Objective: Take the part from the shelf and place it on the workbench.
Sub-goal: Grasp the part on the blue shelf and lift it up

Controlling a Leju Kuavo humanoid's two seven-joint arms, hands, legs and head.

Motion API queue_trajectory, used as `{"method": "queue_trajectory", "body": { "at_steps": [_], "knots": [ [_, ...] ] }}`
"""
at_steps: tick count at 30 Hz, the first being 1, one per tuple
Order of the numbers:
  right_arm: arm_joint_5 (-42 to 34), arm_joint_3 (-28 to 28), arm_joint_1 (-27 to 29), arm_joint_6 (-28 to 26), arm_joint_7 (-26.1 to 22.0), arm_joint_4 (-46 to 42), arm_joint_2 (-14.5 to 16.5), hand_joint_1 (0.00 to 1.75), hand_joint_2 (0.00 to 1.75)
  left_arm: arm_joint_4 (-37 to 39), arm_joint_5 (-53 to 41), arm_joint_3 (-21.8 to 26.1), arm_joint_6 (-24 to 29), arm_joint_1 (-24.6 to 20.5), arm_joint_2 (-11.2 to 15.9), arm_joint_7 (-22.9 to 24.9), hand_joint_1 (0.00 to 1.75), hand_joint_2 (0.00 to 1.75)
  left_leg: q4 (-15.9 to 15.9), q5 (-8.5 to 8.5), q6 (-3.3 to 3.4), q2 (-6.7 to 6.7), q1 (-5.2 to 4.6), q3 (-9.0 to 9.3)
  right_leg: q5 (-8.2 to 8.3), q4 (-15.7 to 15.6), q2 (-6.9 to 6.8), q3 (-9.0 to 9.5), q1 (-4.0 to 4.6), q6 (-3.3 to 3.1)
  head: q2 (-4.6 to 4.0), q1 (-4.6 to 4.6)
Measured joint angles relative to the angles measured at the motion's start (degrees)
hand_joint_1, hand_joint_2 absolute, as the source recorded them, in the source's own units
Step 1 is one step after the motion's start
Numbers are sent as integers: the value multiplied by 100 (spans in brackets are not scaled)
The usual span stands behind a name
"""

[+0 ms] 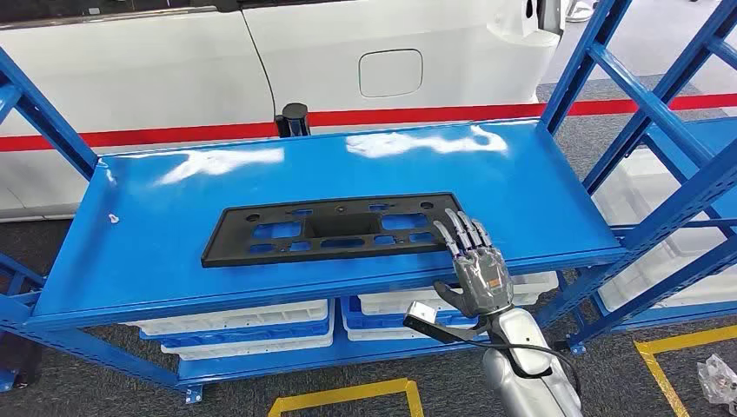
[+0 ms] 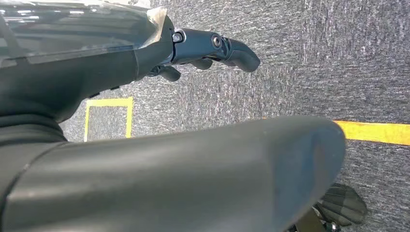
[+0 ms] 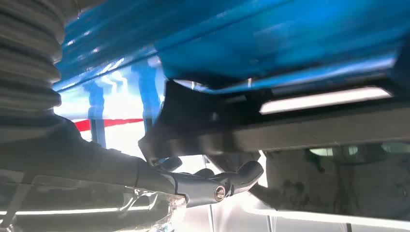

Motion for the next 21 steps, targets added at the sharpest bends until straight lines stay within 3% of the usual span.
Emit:
{"method": "queue_trajectory", "body": {
  "at_steps": [21],
  "knots": [
    [290, -250, -869, -607, -5, 1545, 70, 0, 175, 4, -218, -158, -49, -14, 7, 0, 0, 0, -11, 75, 33, 102, -2, -36, 95, -7, 55, -84, 8, -10, 0, 1]
  ]
}}
